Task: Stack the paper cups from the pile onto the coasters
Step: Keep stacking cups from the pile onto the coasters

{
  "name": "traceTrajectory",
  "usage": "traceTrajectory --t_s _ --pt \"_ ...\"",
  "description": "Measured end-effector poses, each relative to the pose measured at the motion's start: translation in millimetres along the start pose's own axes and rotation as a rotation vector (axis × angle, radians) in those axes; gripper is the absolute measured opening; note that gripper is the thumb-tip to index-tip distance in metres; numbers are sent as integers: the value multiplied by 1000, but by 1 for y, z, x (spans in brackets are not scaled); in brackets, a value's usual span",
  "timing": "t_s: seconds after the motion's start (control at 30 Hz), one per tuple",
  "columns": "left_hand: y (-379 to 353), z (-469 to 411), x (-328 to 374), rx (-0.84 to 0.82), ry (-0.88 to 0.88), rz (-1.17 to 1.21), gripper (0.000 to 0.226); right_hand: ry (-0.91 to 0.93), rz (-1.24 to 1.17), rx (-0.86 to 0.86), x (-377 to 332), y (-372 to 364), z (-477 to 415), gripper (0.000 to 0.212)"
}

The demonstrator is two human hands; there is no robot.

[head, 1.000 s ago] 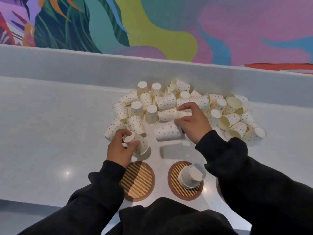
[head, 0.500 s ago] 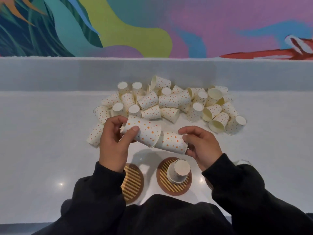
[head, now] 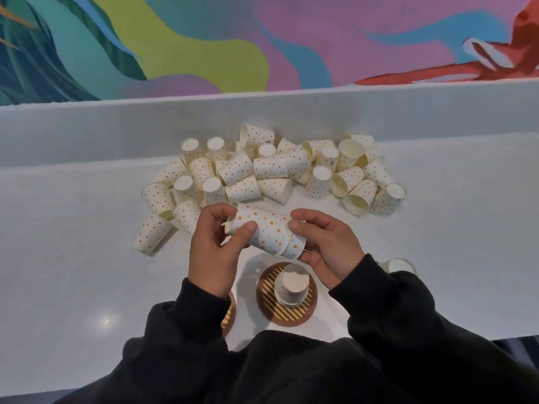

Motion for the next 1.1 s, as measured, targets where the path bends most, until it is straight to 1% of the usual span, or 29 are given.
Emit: traceTrajectory --t_s 0.17,0.23,0.33,0.4,0.43,0.47,0.5,0.53,0.57,0.6,0.63,0.7,0.77,0.9,0.97,1.03,1.1 --pt "-11 3 -9 -34 21 -12 32 -28 -18 -13 3 0 -2 30" --pt "-13 5 -13 -48 35 -22 31 -24 -23 -10 3 1 -2 27" --pt "-13 0 -11 -131 0 -40 30 -23 -44 2 3 6 -4 22" --pt "2 -16 -15 -143 -44 -129 26 -30 -56 20 3 10 -5 21" --pt "16 -29 -21 -120 -66 -259 22 -38 -58 32 4 12 -5 21" --pt "33 -44 -31 -112 -105 -489 21 -48 -57 41 4 14 -5 20" --pt "46 -60 -43 -156 -157 -804 31 -59 -59 46 5 16 -5 19" --pt "57 -71 -62 -257 -182 -1125 44 -72 -63 49 6 17 -4 18" --pt "66 -79 -83 -369 -165 -1379 56 -85 -69 54 7 19 -4 18" --pt "75 -84 -104 -460 -142 -1531 64 -97 -76 60 8 21 -3 18" --pt "82 -86 -120 -525 -157 -1608 67 -105 -83 66 9 22 -2 19" --pt "85 -87 -137 -617 -260 -1659 70 -119 -105 70 11 25 -1 23" --pt "81 -89 -140 -678 -355 -1699 71 -130 -132 60 13 27 0 27" --pt "63 -100 -135 -786 -527 -1738 52 -157 -181 36 16 27 3 31" --pt "55 -104 -135 -828 -573 -1757 53 -162 -203 36 17 27 3 32" --pt "46 -106 -127 -817 -608 -1724 54 -160 -191 37 18 29 3 32" --pt "38 -104 -111 -752 -605 -1661 57 -161 -183 35 18 31 4 33"
Point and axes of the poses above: each hand's wrist, its own z-axis away from the middle knuckle, its own y-axis out of the back of the hand, x = y × z, the point moved 8 cm from there along -z, towards the middle knuckle, and after that the axes turned 8 degrees about -y, right-handed, at the moved point
